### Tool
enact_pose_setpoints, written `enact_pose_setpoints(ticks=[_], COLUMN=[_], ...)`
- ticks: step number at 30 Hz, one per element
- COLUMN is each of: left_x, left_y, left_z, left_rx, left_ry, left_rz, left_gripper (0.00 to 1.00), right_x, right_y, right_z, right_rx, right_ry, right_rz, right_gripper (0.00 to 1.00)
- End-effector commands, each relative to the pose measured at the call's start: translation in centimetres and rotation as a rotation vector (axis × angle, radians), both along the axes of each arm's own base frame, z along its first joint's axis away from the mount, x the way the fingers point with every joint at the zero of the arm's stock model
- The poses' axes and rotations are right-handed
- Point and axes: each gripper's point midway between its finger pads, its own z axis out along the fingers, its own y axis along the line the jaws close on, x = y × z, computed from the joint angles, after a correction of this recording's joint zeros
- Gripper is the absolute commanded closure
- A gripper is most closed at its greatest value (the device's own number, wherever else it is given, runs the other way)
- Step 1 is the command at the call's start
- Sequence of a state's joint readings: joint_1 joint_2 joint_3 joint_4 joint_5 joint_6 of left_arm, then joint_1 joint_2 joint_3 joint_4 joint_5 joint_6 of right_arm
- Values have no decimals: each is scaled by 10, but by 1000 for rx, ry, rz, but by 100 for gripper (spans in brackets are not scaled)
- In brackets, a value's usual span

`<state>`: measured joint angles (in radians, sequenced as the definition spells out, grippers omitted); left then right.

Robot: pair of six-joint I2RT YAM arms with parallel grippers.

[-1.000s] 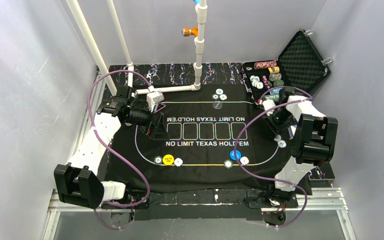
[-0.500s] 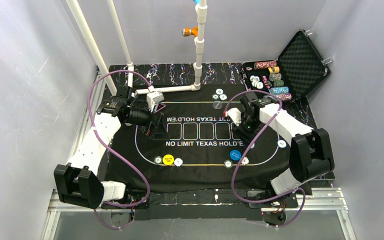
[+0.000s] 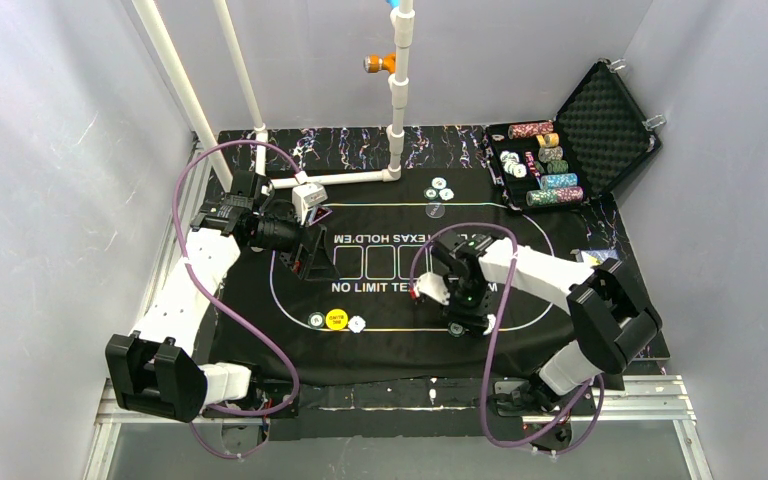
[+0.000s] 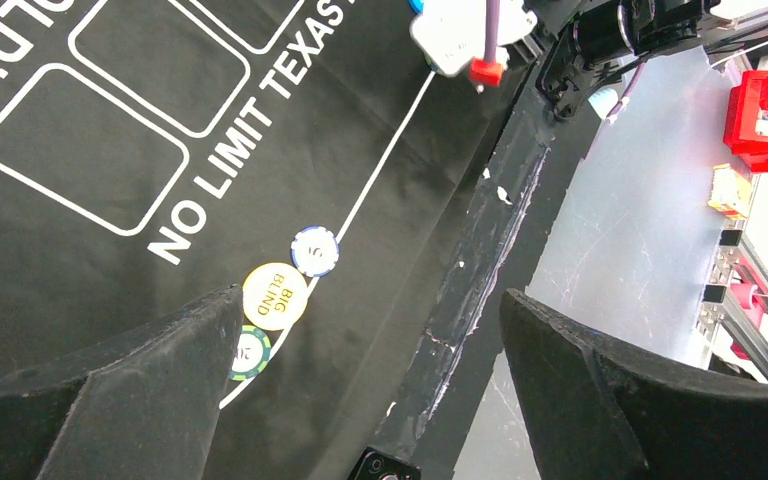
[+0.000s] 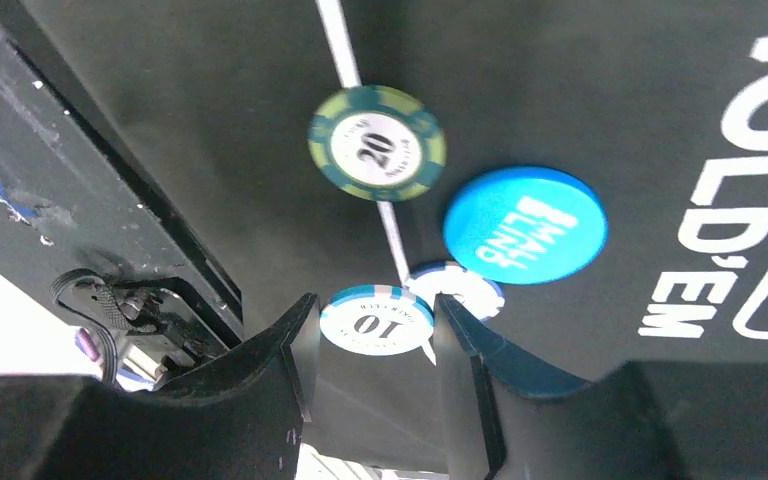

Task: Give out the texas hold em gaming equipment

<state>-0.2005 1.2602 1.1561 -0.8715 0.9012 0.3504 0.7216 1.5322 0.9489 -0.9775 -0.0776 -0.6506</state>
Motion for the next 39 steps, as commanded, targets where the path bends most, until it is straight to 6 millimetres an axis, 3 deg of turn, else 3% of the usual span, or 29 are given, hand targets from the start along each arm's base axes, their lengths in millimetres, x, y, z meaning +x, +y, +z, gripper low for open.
enact_pose_setpoints(ticks=[1, 21, 24, 25, 27, 30, 32, 33, 35, 39], left_x=[-9, -8, -9, -8, -8, -8, -8, -7, -7, -8], left_y=[-2, -1, -1, 0, 0, 0, 0, 0, 0, 1], left_z=[8, 6, 5, 5, 5, 4, 4, 4, 4, 4], left_rx=[-20, -11, -10, -7, -7, -7, -6, -5, -1, 3], left_ry=[-3, 7, 9, 8, 8, 12, 10, 10, 7, 3], left_rz=[-12, -10, -10, -9, -9, -10, -9, -9, -7, -10], left_gripper=[1, 0, 1, 1, 1, 1, 1, 1, 1, 1], right_x=[-16, -17, -21, -23, -23, -18, 3, 23, 59, 95], right_y=[-3, 24, 25, 25, 26, 24, 22, 12, -30, -113], right_z=[-3, -11, -12, -11, -8, -2, 18, 31, 47, 52], right_rx=[-27, -7, -15, -16, -8, 1, 86, 118, 141, 109], right_ry=[2, 10, 29, 36, 34, 7, -15, -60, -108, -190], right_rz=[118, 169, 184, 192, 194, 183, 80, -1, -201, -476], right_gripper=[60, 55, 47, 38, 34, 34, 37, 37, 37, 35])
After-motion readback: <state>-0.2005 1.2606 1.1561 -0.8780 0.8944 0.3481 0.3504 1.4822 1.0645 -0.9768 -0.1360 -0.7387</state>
